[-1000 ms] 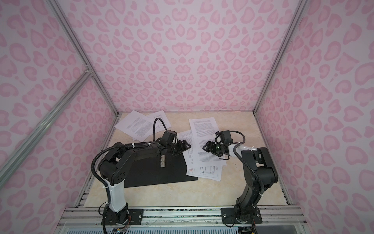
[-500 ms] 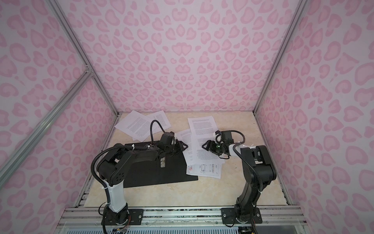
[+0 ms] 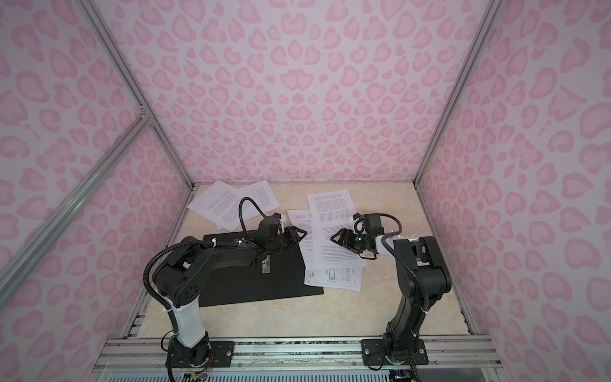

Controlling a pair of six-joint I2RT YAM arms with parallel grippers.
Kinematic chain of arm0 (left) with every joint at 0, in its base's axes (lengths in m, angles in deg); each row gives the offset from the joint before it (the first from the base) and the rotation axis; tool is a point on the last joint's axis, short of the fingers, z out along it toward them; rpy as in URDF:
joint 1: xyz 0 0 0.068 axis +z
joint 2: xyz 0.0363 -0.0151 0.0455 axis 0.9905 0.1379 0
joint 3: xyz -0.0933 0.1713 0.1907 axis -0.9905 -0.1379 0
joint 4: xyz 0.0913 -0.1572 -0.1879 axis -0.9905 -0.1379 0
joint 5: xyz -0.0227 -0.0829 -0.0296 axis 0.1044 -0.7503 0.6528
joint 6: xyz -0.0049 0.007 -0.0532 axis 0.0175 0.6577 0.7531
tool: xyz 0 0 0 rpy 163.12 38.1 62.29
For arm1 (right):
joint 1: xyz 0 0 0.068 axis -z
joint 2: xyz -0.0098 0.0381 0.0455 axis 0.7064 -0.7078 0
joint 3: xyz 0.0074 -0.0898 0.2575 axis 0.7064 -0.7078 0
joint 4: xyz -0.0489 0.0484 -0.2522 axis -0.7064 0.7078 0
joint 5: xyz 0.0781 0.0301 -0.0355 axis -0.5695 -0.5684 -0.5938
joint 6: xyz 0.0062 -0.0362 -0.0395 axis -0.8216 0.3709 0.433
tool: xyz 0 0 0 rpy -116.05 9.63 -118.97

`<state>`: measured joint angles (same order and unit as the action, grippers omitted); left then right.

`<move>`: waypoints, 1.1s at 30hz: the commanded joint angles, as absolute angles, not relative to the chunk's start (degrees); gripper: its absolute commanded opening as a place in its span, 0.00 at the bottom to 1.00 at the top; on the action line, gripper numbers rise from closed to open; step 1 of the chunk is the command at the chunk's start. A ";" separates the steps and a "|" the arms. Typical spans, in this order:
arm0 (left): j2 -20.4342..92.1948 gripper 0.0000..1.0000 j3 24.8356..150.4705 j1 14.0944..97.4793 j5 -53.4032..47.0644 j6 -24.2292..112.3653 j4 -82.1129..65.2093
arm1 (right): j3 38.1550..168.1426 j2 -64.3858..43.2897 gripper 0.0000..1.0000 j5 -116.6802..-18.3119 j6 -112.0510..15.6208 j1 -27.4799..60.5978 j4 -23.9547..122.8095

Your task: Put the files into the folder

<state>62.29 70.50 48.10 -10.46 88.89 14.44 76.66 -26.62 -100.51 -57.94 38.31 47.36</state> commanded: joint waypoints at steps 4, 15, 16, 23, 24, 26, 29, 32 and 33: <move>64.10 0.49 72.24 48.23 -9.65 89.51 16.19 | 75.79 -28.04 0.76 -96.63 -58.50 38.18 55.14; 66.17 0.20 77.08 48.24 -5.07 88.03 4.62 | 75.30 -27.12 0.76 -96.88 -58.78 38.98 55.19; 66.62 0.18 77.56 48.29 -5.11 87.67 3.92 | 75.34 -27.16 0.76 -96.86 -58.88 39.09 55.11; 68.35 0.13 79.27 48.24 -5.43 87.31 2.70 | 75.08 -27.07 0.76 -97.13 -59.07 39.28 54.86; 68.26 0.12 79.30 48.24 -5.32 87.31 2.62 | 74.95 -27.09 0.76 -97.17 -59.20 39.38 54.68; 68.55 0.10 79.82 48.24 -5.14 87.15 2.13 | 74.94 -27.21 0.76 -97.43 -59.34 39.32 54.35; 69.05 0.03 81.25 48.24 -5.20 86.26 0.86 | 74.81 -27.19 0.76 -97.57 -59.56 39.63 54.12; 69.77 0.03 83.76 48.24 -4.16 84.59 -3.14 | 74.14 -26.90 0.76 -98.32 -60.52 40.90 53.23; 70.00 0.03 84.76 48.24 -3.72 83.68 -4.57 | 73.82 -26.77 0.76 -98.65 -61.74 41.84 52.58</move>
<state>69.15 82.59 48.21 -5.31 86.18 -0.42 75.09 -26.12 -102.63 -59.38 40.52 45.76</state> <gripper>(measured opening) 0.054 0.758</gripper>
